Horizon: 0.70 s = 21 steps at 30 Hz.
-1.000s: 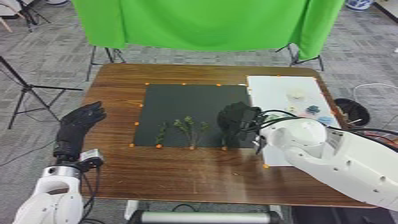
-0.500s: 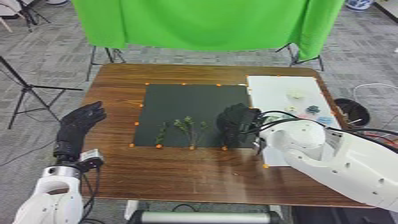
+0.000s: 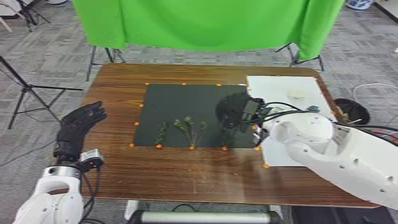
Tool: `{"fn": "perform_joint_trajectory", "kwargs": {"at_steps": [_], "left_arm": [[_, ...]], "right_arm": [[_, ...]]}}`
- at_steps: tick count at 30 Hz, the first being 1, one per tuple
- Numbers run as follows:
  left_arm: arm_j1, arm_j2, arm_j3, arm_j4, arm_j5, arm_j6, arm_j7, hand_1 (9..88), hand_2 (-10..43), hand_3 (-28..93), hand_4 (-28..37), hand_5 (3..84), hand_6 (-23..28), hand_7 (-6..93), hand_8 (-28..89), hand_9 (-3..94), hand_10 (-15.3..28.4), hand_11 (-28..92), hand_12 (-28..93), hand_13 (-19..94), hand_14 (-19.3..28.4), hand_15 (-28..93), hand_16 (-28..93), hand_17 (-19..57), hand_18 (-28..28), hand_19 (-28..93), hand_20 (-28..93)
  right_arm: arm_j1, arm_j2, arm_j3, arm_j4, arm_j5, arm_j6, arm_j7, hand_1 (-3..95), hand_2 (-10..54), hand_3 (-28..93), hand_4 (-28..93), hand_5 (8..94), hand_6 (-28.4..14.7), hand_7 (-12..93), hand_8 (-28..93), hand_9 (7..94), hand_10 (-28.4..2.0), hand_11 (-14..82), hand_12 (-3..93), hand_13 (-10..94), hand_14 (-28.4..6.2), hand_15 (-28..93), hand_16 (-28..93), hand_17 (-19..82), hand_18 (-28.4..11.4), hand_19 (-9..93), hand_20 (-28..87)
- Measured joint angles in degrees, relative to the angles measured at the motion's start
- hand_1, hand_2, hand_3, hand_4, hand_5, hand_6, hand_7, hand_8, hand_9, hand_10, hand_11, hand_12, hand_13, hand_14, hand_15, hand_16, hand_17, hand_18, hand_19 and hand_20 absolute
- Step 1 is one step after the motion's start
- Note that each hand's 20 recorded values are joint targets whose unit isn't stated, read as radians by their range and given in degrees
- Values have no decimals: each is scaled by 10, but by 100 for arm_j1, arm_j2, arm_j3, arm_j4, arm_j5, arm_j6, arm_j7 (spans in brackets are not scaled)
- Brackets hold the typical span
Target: Arrange flowers
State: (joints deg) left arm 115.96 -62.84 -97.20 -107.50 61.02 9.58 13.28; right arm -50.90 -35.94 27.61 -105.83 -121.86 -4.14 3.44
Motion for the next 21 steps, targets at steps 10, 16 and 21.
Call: {"fn": "perform_joint_trajectory", "kwargs": {"at_steps": [10,16,21], "left_arm": [[5,-1,-10,1,0,0,2,279,-85,703,-199,498,18,176,-85,467,130,190,105,376,166,254,7,66,136,125,209],[53,-5,-68,-14,-3,2,2,280,-84,702,-200,499,18,177,-86,466,130,190,105,376,166,253,7,65,137,125,209],[66,-6,-69,-14,0,2,8,279,-85,703,-200,499,18,176,-86,466,129,190,105,377,165,254,7,65,137,125,209]], "right_arm": [[-1003,112,1720,-787,670,750,942,311,-95,682,-190,644,-13,186,-84,724,-139,136,176,858,-46,433,318,596,-110,820,417],[-1508,114,2399,-604,939,1332,2139,280,-95,662,-200,645,-38,151,-68,722,-153,126,170,869,-50,426,328,599,-116,847,407],[-1686,185,2550,-199,704,740,2254,283,-95,672,-200,578,-5,155,-62,656,-151,104,177,846,-54,429,336,578,-118,852,411]]}}
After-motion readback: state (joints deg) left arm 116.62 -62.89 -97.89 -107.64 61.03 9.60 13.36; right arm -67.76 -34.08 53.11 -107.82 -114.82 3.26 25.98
